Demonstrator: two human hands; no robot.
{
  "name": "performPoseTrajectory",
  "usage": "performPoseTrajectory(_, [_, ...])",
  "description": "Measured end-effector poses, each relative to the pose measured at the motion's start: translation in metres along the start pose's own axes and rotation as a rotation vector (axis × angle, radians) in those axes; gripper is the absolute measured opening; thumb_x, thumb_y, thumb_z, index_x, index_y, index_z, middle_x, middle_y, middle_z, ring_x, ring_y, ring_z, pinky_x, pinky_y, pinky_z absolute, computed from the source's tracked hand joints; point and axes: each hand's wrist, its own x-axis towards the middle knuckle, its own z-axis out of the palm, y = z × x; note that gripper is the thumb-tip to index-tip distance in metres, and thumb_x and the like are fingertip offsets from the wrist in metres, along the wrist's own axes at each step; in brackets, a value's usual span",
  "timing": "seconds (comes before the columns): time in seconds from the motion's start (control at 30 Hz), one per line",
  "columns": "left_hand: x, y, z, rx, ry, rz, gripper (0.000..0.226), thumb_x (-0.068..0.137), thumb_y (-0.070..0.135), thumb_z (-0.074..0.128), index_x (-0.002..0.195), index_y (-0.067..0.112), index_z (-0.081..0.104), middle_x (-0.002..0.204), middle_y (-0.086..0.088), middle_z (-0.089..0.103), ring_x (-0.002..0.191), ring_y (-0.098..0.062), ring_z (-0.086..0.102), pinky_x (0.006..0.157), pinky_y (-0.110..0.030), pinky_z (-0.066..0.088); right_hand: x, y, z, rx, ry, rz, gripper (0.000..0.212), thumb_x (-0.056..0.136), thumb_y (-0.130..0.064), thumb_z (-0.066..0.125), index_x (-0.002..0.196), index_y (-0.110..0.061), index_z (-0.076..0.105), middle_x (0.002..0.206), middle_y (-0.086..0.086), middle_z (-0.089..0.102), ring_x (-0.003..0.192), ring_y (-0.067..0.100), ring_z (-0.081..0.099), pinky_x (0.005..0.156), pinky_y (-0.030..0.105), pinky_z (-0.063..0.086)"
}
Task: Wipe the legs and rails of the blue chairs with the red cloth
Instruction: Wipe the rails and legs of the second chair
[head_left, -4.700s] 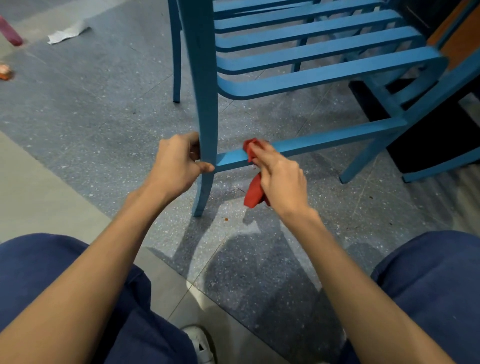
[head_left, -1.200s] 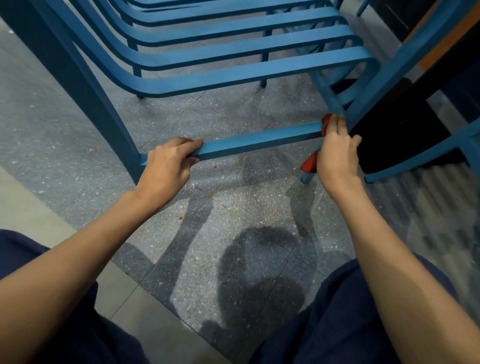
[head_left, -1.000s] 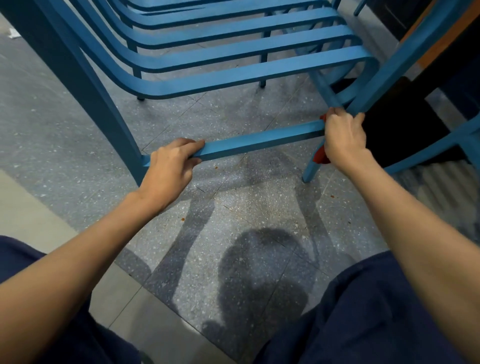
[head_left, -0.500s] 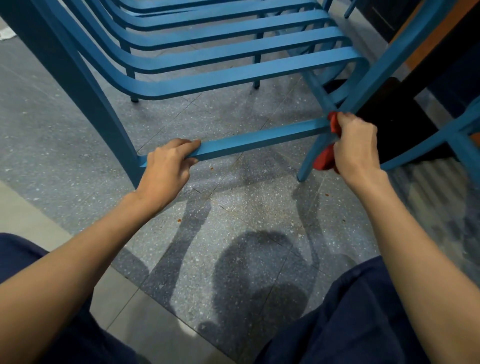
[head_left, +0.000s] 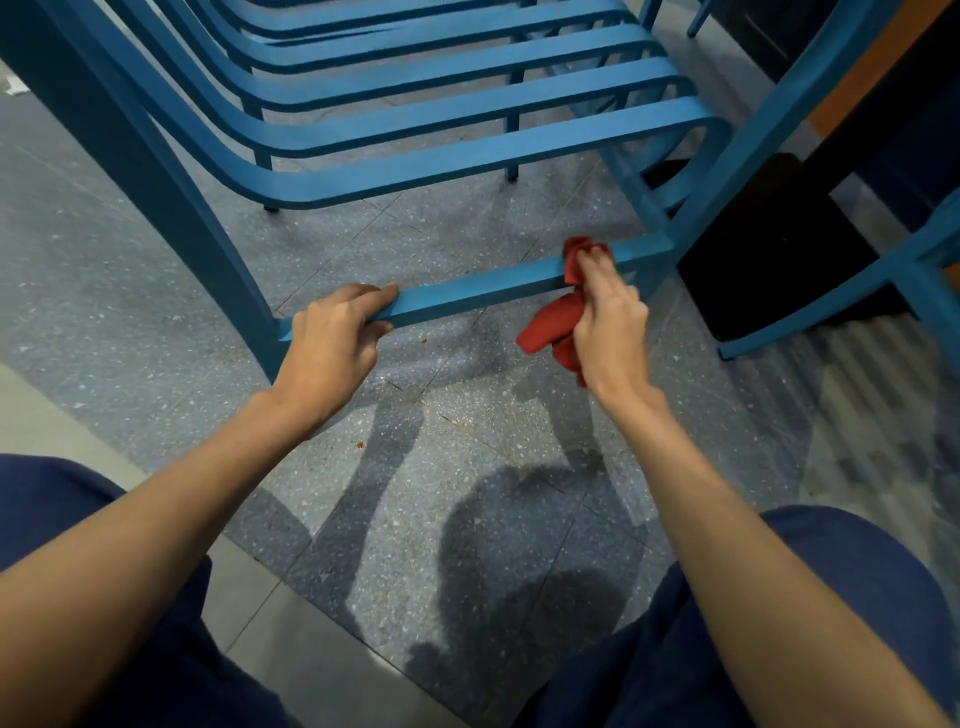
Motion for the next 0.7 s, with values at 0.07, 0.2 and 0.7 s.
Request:
performPoseTrajectory(0.07, [0.000, 0.000, -0.001, 0.000, -0.003, 0.000, 0.037, 0.086, 0.007, 0.064, 0.122, 0.009, 0.062, 0.112, -0.011, 0.066, 0.091, -0.032, 0.064, 0.078, -0.045, 0.052, 0.001, 0.007, -0.009, -0.063, -0.027, -0.109, 0.051, 0.092, 0.011, 0.045, 0.139, -0.007, 0.048, 0.148, 0.009, 0.043, 0.130, 0.029, 0.046, 0.110, 0.018, 0.016])
performPoseTrajectory(0.2, [0.001, 0.000, 0.000, -0.003, -0.005, -0.008, 0.037, 0.086, 0.008, 0.063, 0.123, 0.010, 0.062, 0.114, -0.009, 0.066, 0.092, -0.030, 0.064, 0.079, -0.045, 0.052, 0.037, 0.039, -0.042, -0.182, -0.007, -0.071, 0.054, 0.084, 0.014, 0.045, 0.132, -0.006, 0.055, 0.139, 0.012, 0.054, 0.126, 0.032, 0.051, 0.113, 0.033, 0.032])
performPoseTrajectory(0.7, [0.002, -0.003, 0.002, -0.017, -0.012, -0.053, 0.037, 0.086, 0.011, 0.063, 0.123, 0.012, 0.061, 0.116, -0.010, 0.066, 0.097, -0.032, 0.062, 0.083, -0.043, 0.046, -0.029, -0.107, 0.015, -0.109, -0.295, -0.219, 0.060, 0.086, -0.001, 0.057, 0.143, -0.005, 0.039, 0.144, 0.009, 0.046, 0.116, 0.029, 0.041, 0.101, 0.036, 0.039])
